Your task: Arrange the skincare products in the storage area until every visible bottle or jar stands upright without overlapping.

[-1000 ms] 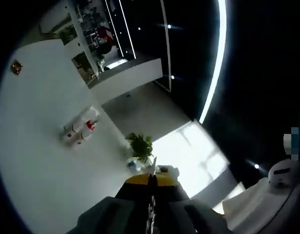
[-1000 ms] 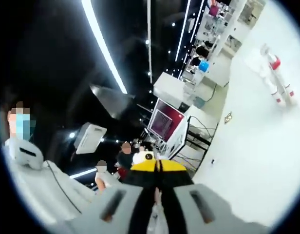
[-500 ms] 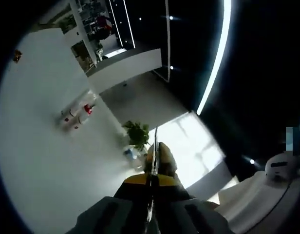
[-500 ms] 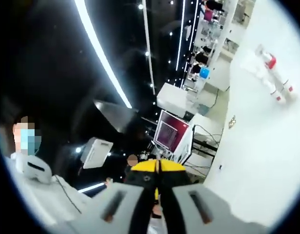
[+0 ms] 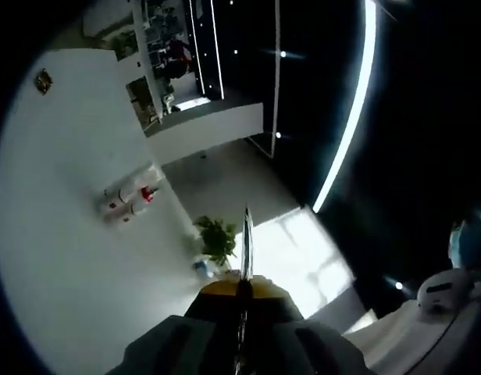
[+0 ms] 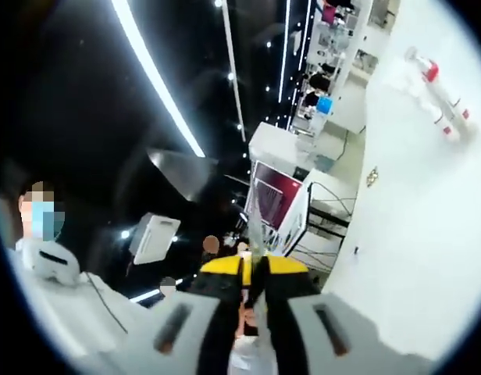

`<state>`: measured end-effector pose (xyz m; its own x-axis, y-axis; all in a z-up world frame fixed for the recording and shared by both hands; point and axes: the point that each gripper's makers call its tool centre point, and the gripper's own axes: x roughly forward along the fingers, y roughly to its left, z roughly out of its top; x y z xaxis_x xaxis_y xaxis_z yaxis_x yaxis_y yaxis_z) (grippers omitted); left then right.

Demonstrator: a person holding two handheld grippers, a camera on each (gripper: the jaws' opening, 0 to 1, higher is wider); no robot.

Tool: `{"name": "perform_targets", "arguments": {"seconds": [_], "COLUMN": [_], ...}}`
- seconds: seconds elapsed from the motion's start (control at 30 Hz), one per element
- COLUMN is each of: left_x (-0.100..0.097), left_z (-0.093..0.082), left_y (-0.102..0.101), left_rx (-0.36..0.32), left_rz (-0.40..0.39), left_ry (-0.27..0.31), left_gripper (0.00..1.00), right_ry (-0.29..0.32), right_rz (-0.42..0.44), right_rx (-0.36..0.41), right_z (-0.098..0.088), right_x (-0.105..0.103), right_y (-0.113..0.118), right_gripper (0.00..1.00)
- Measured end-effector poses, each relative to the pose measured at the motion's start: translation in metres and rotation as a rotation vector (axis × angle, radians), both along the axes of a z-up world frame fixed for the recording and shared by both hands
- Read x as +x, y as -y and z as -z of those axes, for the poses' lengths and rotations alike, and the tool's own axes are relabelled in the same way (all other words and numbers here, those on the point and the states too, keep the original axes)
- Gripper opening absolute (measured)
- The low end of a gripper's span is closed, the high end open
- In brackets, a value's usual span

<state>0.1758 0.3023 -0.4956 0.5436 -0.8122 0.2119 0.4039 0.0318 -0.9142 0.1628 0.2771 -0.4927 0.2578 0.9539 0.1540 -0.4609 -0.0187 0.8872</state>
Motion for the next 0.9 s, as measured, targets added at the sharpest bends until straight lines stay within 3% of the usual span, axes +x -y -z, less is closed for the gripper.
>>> {"name": "perform_targets", "arguments": {"seconds": [0.07,0.2,0.23,0.33,0.4,0.53,0.6,0.67,0.83,0.9], "left_x": [0.0,-0.007,-0.015,-0.024,-0.029,-0.027,-0.025,-0.023,-0.016,-0.015], "left_z": [-0.001,-0.003,-0.001,0.008,0.011,0.014,0.015,0.014,0.008,0.008], "left_y": [0.001,0.008,0.013,0.021,0.023,0.019,0.018,0.015,0.008,0.006], "left_rx": [-0.012,0.014,0.05,0.108,0.117,0.122,0.118,0.123,0.085,0.079], "left_rz": [0.005,0.033,0.079,0.125,0.156,0.13,0.12,0.098,0.056,0.052], "left_ry": [-0.006,0.033,0.06,0.065,0.062,0.081,0.062,0.077,0.072,0.07], "left_gripper": [0.02,0.04,0.07,0.2,0.05,0.03,0.03,0.02,0.02,0.02], "right_ry": [0.046,0.061,0.057,0.05,0.047,0.027,0.024,0.058,0.065,0.076], "right_rz": [0.019,0.034,0.036,0.053,0.058,0.063,0.086,0.093,0.041,0.029], "right_rx": [-0.03,-0.016,-0.012,0.01,0.021,0.004,-0.011,-0.017,-0.031,-0.049], "right_z": [0.004,0.001,0.0,-0.002,-0.004,-0.001,0.003,0.002,0.006,0.009], "right_x": [0.001,-0.002,-0.001,0.002,0.004,0.004,0.007,0.004,-0.009,-0.012], "right_y": [0.001,0.003,0.005,0.01,0.011,0.01,0.01,0.009,0.001,0.0], "right_gripper": [0.04,0.03,0.03,0.03,0.03,0.03,0.04,0.06,0.09,0.04]}}
